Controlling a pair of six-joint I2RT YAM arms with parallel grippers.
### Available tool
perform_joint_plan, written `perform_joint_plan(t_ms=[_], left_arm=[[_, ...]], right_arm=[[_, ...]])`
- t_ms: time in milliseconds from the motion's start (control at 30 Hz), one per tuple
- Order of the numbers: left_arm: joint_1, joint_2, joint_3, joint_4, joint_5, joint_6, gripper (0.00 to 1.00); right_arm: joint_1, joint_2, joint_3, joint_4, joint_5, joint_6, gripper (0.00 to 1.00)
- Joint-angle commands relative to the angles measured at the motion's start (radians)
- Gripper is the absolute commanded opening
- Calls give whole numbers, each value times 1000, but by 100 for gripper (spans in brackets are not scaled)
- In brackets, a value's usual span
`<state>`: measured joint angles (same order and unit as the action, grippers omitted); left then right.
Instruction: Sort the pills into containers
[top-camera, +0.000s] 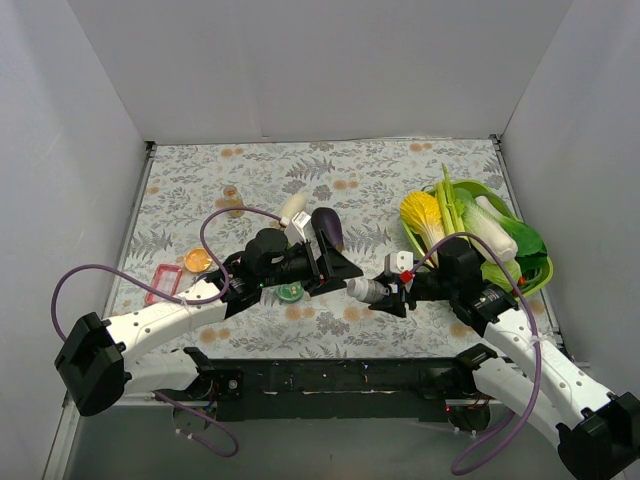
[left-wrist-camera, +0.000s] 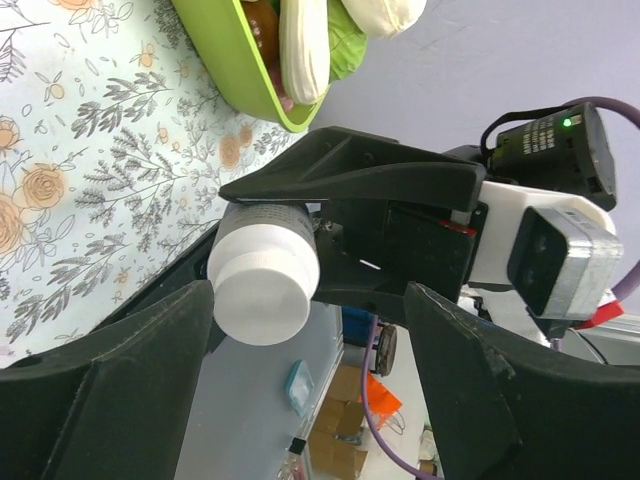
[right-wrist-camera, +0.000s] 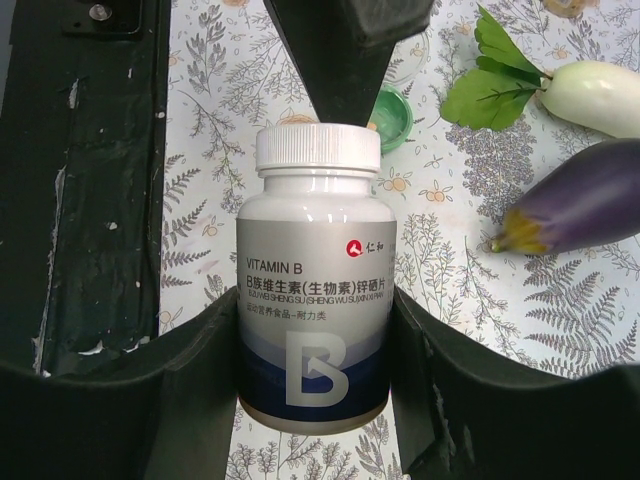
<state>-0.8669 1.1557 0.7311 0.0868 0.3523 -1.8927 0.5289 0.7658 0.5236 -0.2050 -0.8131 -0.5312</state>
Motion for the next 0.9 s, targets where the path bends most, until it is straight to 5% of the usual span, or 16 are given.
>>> perform_joint_plan(t_ms=[0,267,600,767,867], left_arm=[[-1,2,17,-50,2,55,77],[-1,1,13,-50,40,115,77],[-3,81,19,36,125,109,52],[-3,90,24,54,155,177,11],[-3,73,30,48,218,298,0]], right_arm=[[6,-3,58,33,-18,-12,1],[6,-6,56,41,-23,-4,1],[8,0,52,55,-28,11,1],[8,-2,46,56,-35,25,1],[8,-3,30,78,-60,72,1]])
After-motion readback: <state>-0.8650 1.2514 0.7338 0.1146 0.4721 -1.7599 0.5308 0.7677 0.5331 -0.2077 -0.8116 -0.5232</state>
